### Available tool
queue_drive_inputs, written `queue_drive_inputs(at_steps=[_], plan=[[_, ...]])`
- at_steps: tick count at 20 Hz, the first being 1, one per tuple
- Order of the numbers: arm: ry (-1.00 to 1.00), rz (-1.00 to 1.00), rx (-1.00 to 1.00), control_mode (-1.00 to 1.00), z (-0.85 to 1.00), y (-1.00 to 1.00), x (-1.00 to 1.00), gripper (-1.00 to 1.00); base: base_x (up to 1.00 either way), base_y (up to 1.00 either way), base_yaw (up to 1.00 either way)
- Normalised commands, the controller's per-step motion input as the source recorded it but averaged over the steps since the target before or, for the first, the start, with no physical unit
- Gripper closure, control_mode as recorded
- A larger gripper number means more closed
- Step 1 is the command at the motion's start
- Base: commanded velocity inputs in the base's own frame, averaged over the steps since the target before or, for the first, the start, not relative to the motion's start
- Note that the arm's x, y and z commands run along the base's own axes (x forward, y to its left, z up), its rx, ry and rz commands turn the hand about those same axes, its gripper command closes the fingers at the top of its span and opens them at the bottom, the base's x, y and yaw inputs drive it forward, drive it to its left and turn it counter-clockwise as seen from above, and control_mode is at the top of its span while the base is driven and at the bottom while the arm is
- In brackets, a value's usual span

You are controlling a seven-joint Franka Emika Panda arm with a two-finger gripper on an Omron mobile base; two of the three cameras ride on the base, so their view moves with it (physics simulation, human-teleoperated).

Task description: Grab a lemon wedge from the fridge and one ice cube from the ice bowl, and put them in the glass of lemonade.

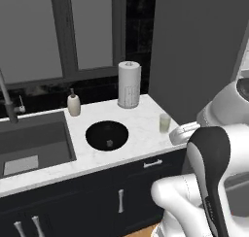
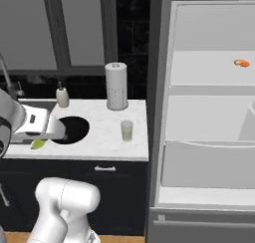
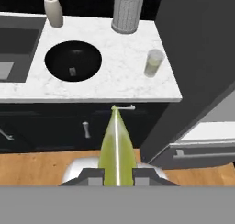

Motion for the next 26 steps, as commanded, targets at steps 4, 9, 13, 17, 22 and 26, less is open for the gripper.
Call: queue_drive_inputs(at_steps=[4,9,13,17,22,26], plan=[[0.00,0.00,0.00,1.00,0.00,0.00,0.00,1.00,0.76,0.02,-0.16],[0.06,-0.04,0.00,-1.00,0.00,0.00,0.13,1.00,0.51,0.00,-0.16],[0.33,-0.38,0.00,-1.00,0.00,-0.06,0.31,1.00,0.00,0.00,0.00],[0.28,-0.39,-0.01,-1.00,-0.05,-0.16,0.23,1.00,0.00,0.00,0.00],[0.16,-0.33,0.04,-1.00,-0.31,-0.60,0.76,1.00,0.00,0.00,0.00],[-0.01,-0.28,0.11,-1.00,-0.63,-0.39,0.86,1.00,0.00,0.00,0.00]])
